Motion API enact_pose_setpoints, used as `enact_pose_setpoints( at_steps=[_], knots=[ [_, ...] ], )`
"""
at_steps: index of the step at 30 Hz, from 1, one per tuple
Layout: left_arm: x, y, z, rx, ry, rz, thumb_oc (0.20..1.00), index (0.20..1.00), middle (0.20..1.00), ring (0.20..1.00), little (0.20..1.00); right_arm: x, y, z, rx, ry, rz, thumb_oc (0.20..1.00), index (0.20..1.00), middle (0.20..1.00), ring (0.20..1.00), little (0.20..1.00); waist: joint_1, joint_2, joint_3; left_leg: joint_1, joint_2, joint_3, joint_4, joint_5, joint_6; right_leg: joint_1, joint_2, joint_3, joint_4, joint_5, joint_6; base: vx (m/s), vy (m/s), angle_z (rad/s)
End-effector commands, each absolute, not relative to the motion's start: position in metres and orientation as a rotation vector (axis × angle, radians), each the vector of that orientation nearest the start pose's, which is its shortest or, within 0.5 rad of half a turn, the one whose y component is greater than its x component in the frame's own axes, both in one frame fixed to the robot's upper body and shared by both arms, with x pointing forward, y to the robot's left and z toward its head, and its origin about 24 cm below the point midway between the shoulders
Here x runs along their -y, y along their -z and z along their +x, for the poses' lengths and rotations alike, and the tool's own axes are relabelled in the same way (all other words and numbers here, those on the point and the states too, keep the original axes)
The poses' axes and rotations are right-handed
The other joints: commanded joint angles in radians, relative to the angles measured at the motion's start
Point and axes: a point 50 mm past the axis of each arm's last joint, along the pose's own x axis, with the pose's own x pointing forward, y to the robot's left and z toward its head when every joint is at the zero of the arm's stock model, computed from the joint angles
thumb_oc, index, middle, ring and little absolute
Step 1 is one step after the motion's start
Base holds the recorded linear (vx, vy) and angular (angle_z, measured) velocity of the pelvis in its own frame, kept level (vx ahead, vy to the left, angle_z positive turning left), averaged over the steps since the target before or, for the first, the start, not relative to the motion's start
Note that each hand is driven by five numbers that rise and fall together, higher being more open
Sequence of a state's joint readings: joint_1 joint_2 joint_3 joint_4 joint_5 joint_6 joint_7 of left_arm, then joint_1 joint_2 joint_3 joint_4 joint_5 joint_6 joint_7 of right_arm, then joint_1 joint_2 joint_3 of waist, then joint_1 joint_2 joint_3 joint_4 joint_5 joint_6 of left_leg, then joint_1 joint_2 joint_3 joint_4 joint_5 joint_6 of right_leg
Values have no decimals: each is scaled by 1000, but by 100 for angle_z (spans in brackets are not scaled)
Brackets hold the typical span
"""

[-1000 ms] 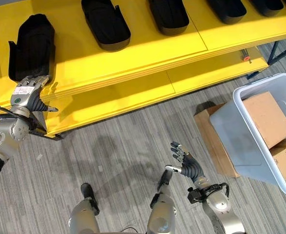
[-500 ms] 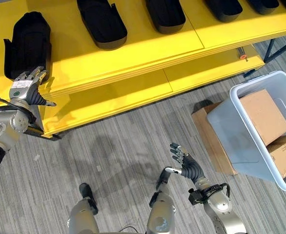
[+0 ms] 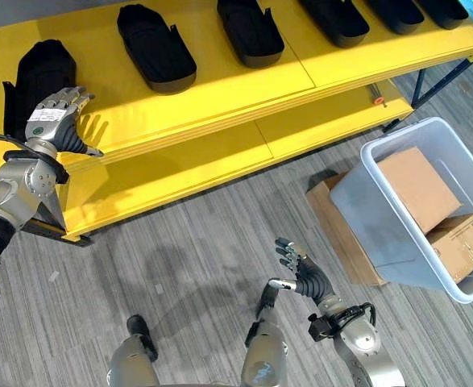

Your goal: Move parts from the plastic box to the shelf.

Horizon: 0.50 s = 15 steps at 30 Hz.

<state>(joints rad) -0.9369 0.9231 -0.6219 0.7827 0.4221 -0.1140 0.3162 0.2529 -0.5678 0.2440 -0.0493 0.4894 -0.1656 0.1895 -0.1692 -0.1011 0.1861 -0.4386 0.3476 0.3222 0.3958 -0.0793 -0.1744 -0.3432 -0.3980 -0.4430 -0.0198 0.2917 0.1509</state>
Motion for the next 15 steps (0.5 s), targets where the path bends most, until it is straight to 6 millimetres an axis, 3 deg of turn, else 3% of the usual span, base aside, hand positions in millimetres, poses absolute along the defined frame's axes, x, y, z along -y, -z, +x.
enact_pose_setpoints(
  at_steps=[1,6,9,15],
  knots=[
    [-295,-254,373,345,-386,1485,1000,1000,1000,1000,1000,213,-46,197,-39,-355,-43,1000,1000,1000,1000,1000,19,26,33,68,-32,54,-116,85,25,140,-47,33,102,16,111,0,0,0],
    [-286,-267,372,425,-387,1467,1000,1000,1000,1000,1000,212,-46,196,-36,-355,-32,1000,1000,1000,1000,1000,23,27,34,65,-34,52,-115,83,27,142,-46,31,97,20,111,0,0,0],
    [-279,-278,360,540,-378,1470,1000,1000,1000,1000,1000,214,-44,196,-36,-339,-27,1000,1000,1000,1000,1000,41,27,38,64,-36,48,-112,82,28,150,-48,22,98,15,111,0,0,0],
    [-304,-251,327,497,-370,1454,1000,1000,1000,1000,1000,221,-45,196,-34,-303,-52,1000,1000,1000,1000,1000,76,29,49,64,-41,37,-120,85,29,163,-50,11,97,9,111,4,-1,4]
  ],
)
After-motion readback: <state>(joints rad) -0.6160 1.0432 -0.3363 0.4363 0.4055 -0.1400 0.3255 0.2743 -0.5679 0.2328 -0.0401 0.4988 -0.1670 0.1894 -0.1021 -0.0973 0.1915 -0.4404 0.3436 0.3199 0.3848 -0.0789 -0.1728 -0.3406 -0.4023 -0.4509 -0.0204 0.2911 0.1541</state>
